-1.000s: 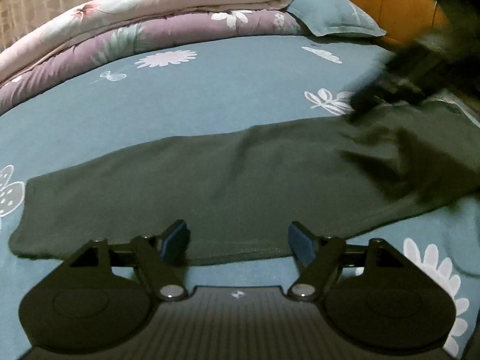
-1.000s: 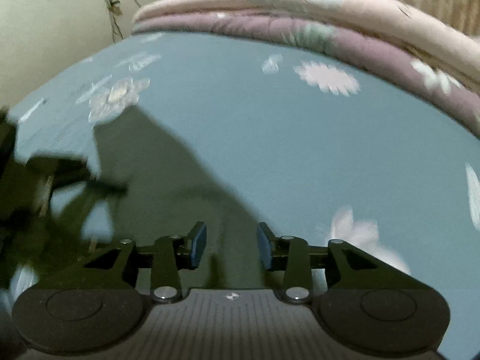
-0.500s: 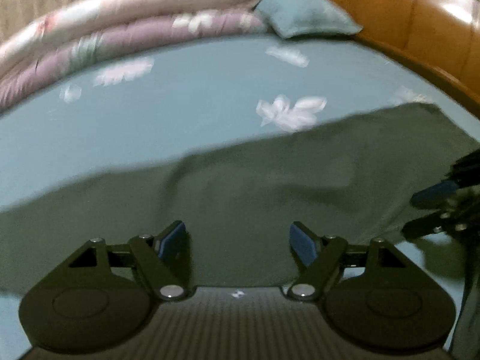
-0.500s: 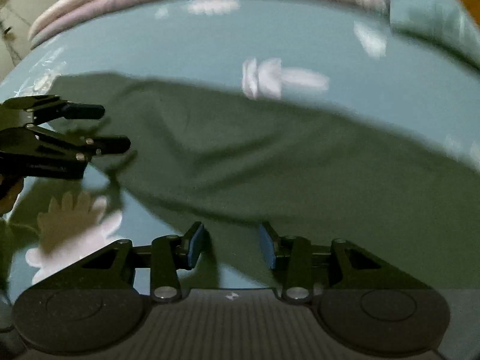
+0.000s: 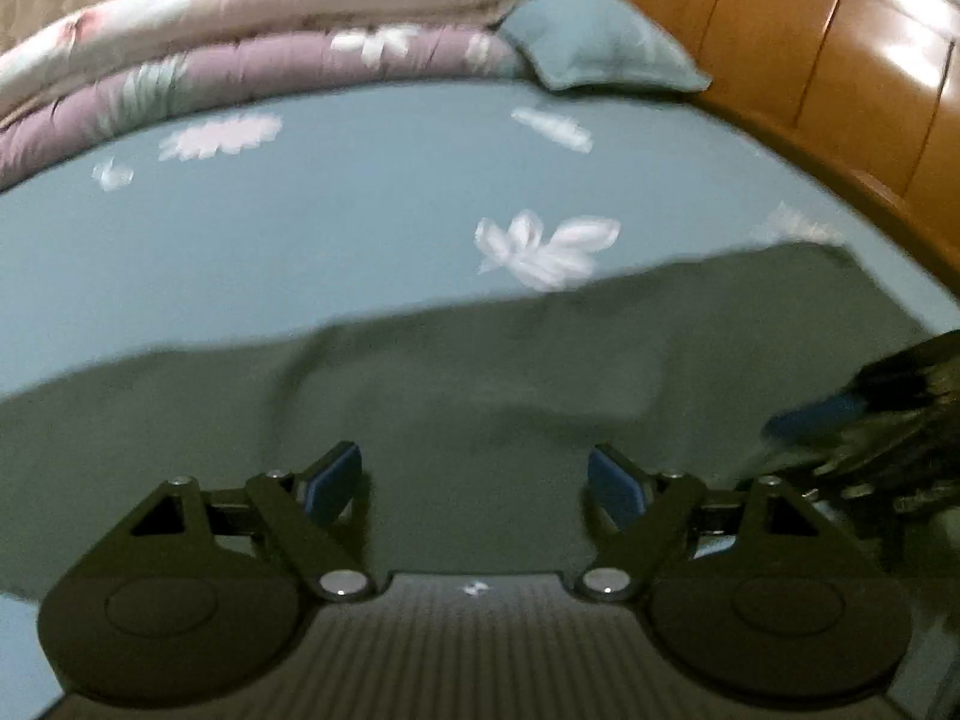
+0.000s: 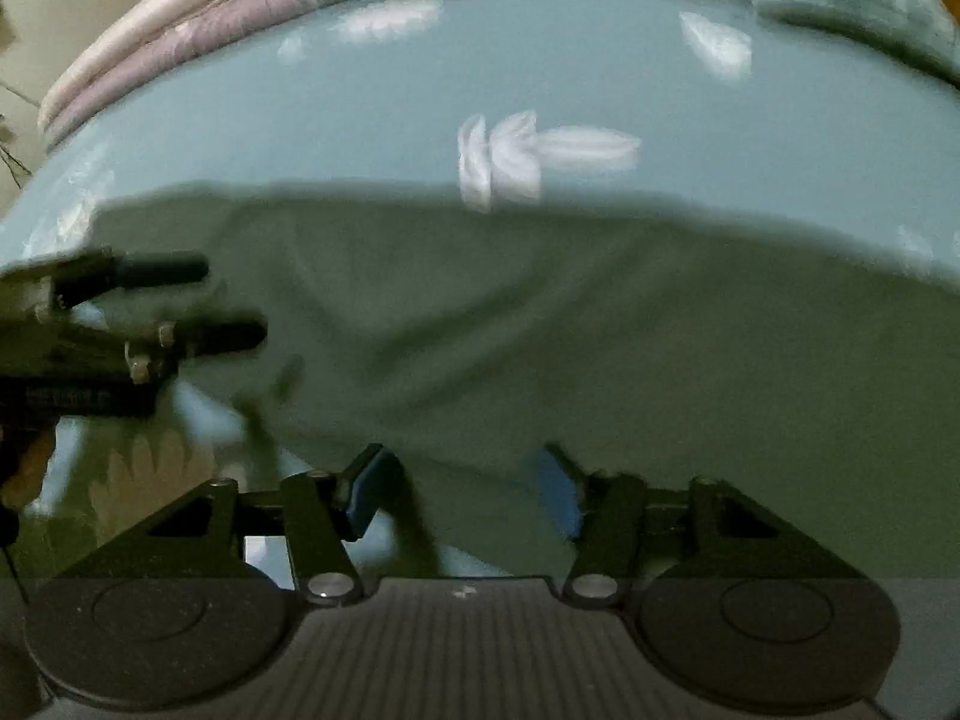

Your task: Fold clothes

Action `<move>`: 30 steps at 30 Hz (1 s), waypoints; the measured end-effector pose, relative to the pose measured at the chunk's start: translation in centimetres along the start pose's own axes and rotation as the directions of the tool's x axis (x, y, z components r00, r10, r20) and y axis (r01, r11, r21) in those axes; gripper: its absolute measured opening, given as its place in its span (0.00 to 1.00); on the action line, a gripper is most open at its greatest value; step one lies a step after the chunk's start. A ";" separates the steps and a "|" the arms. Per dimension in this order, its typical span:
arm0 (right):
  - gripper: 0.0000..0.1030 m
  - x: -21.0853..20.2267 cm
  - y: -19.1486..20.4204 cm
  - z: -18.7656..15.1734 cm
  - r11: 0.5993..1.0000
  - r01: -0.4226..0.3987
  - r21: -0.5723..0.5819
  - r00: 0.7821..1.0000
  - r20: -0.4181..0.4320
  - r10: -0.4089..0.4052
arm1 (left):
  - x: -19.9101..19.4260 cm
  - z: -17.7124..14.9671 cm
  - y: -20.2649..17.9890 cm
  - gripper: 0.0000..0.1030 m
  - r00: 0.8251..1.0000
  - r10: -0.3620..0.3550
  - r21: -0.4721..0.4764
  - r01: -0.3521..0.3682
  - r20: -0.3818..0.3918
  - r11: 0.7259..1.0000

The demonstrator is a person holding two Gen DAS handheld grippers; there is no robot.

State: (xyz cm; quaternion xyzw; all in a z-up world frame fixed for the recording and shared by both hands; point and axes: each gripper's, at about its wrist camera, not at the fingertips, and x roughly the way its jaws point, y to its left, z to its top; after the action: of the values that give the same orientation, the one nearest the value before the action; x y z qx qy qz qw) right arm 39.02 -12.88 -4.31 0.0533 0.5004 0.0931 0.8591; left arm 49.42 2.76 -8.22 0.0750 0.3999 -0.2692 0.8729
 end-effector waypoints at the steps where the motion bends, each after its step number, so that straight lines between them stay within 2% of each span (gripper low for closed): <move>1: 0.75 0.0 0.3 -0.3 1.000 -0.007 -0.018 1.000 0.004 0.007 | -0.3 -0.9 0.0 0.81 1.000 0.005 0.010 -0.005 0.005 1.000; 3: 0.76 -0.4 0.1 0.9 0.999 -0.018 -0.038 1.000 0.006 0.018 | -0.8 -2.2 0.1 0.81 1.000 0.011 0.024 -0.011 0.006 1.000; 5: 0.70 -0.8 -0.2 2.2 0.998 -0.029 -0.058 1.000 0.008 0.029 | -1.3 -2.3 0.2 0.82 1.000 0.007 0.021 -0.007 -0.010 1.000; 7: 0.70 -1.1 -0.6 3.5 0.997 -0.028 -0.074 0.999 0.020 0.029 | -1.6 -2.2 0.7 0.82 1.000 -0.008 -0.018 0.008 -0.009 1.000; 9: 0.70 -0.7 -2.1 5.7 0.996 0.066 -0.053 0.993 0.099 -0.060 | -1.5 -2.1 1.0 0.82 1.000 -0.018 -0.046 0.018 -0.005 0.999; 12: 0.71 1.5 -5.3 8.1 0.982 0.188 0.031 0.969 0.155 -0.191 | -1.4 -2.2 0.9 0.84 1.000 -0.019 -0.042 0.019 0.002 0.999; 20: 0.70 3.7 -9.7 8.4 0.975 0.151 0.161 0.982 0.087 -0.166 | -1.8 -2.6 1.7 0.84 0.998 -0.060 -0.071 0.062 0.027 0.996; 22: 0.70 4.6 -10.3 8.8 0.970 0.173 0.169 0.979 0.082 -0.189 | -1.7 -2.7 1.7 0.85 0.998 -0.061 -0.073 0.062 0.028 0.995; 25: 0.78 6.3 -10.7 9.8 0.967 0.205 0.153 0.967 0.119 -0.224 | -1.7 -2.7 1.6 0.85 0.998 -0.059 -0.070 0.061 0.028 0.996; 28: 0.77 6.6 -11.4 11.6 0.963 0.212 0.168 0.967 0.105 -0.232 | -1.8 -2.8 1.5 0.85 0.998 -0.057 -0.064 0.059 0.029 0.996; 30: 0.76 4.6 -12.0 11.6 0.963 0.192 0.191 0.968 0.126 -0.218 | -1.8 -2.8 1.6 0.85 0.998 -0.062 -0.068 0.064 0.030 0.996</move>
State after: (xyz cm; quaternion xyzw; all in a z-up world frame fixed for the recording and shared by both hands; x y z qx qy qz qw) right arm 52.61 -23.55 -4.70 0.0838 0.4454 -0.0456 0.8902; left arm 47.50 5.82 -8.90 0.0283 0.3988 -0.2837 0.8716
